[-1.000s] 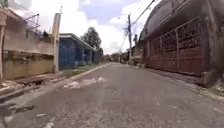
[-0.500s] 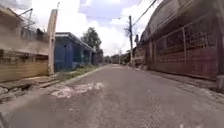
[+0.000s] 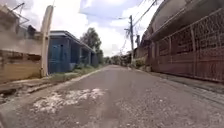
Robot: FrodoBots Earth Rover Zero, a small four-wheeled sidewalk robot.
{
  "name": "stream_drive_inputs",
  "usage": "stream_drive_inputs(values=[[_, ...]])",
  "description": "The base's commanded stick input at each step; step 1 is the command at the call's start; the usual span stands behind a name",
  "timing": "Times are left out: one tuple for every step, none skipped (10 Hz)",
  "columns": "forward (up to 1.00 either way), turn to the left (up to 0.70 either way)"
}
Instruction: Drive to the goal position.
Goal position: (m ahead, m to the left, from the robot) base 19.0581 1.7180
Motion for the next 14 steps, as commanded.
stream_drive_inputs(values=[[1.00,0.00],[1.00,0.00],[1.00,0.00],[1.00,0.00],[1.00,0.00],[1.00,0.00],[1.00,0.00],[1.00,0.00],[1.00,0.00],[1.00,0.00],[1.00,0.00],[1.00,0.00],[1.00,0.00],[1.00,0.00]])
